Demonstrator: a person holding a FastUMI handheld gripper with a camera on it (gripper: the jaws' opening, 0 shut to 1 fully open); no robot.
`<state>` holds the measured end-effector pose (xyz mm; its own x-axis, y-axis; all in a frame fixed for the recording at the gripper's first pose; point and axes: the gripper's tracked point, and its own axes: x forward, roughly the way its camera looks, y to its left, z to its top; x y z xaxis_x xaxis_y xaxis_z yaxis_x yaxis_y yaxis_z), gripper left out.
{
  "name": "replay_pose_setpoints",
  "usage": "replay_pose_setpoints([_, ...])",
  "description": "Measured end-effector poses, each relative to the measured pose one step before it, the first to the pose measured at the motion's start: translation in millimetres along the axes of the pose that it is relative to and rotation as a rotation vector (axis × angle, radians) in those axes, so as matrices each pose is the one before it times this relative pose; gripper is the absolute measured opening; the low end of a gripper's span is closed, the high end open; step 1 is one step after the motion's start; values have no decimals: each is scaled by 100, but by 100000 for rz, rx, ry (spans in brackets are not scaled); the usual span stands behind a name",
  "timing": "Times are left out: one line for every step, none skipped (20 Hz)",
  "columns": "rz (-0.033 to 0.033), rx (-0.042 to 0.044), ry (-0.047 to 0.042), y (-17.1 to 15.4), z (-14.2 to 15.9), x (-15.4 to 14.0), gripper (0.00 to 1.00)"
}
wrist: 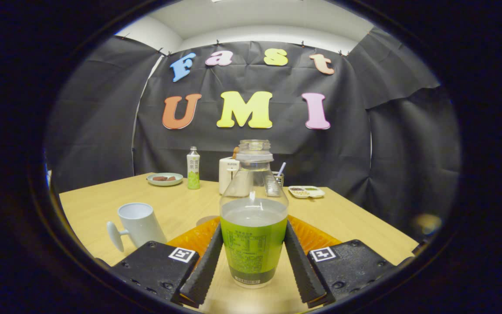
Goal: Take the bottle from table, then pour the juice into the cup, finally place the bottle on the coaster
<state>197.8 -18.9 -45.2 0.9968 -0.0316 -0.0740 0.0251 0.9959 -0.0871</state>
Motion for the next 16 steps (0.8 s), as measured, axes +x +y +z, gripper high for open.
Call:
replay_pose_setpoints([-814,-2535,-589,-308,384,-453,81])
replay_pose_setpoints([-948,-1947,-947,-357,572,-465,81])
replay_pose_setpoints([-1010,-1357,-900,-406,539,-443,81])
replay_pose_setpoints([-902,-820,-514,-385,543,-455,81])
replay_pose_setpoints([-610,-393,-459,-314,427,-287,81])
replay_pose_setpoints([-692,-488,166,-326,533,-301,81])
replay_pose_setpoints([-917,-457,487,-442,404,-205,81])
replay_pose_setpoints([20,-585,234,-284,572,-210,81])
replay_pose_setpoints([-909,-870,4,-338,559,-133,81])
replay_pose_setpoints([-1249,-1575,89,-559,563,3,81])
replay_pose_setpoints([-914,-1825,323,-304,492,97,81])
replay_pose_setpoints([-715,-1925,465,-298,539,13,81])
replay_pose_setpoints([-201,-2251,565,-87,324,14,81])
replay_pose_setpoints([-328,-2759,355,-68,504,8,81])
replay_pose_setpoints([-928,-3080,872,-244,286,129,81])
replay_pose_setpoints([-678,-3316,917,-225,237,77,81])
